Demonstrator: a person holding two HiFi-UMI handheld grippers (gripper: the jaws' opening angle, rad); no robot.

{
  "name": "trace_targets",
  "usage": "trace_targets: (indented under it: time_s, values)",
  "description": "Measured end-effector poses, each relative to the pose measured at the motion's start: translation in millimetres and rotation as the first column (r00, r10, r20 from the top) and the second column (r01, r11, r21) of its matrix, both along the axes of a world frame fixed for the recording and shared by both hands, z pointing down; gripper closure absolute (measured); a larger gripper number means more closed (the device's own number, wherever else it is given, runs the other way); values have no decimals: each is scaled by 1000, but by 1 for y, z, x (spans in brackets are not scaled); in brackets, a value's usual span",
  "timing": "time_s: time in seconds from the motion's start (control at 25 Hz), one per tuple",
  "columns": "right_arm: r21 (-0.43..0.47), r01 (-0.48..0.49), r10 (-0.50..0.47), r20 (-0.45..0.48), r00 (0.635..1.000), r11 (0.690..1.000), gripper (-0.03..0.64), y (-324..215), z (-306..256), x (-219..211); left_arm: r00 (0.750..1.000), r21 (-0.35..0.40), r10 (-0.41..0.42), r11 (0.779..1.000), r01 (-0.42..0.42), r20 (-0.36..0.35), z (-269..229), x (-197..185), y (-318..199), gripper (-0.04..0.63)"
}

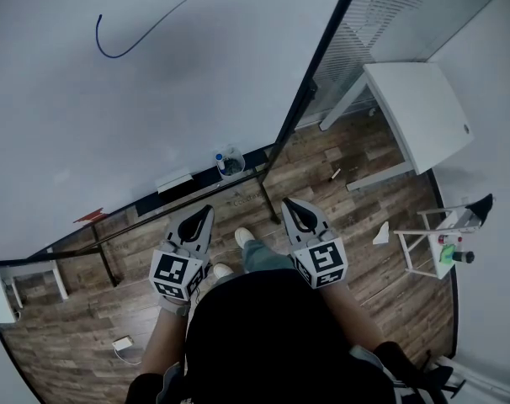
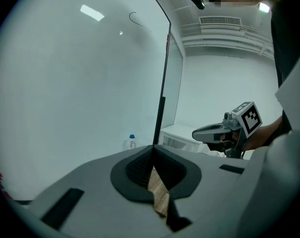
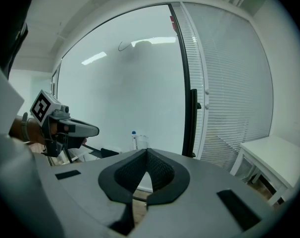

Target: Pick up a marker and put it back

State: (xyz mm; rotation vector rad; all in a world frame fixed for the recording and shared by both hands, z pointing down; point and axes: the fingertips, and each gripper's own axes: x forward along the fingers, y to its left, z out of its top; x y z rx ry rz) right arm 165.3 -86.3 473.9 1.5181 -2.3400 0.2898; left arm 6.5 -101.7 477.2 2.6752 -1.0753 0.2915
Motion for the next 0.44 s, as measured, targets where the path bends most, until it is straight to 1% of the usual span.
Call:
trace_targets:
  time_s: [0.44]
  values:
    - [-1,5,-5,2,1000,1000,588,-6,2,-5,1000,-12,-24,1000,24,9,2,-8,-1,575]
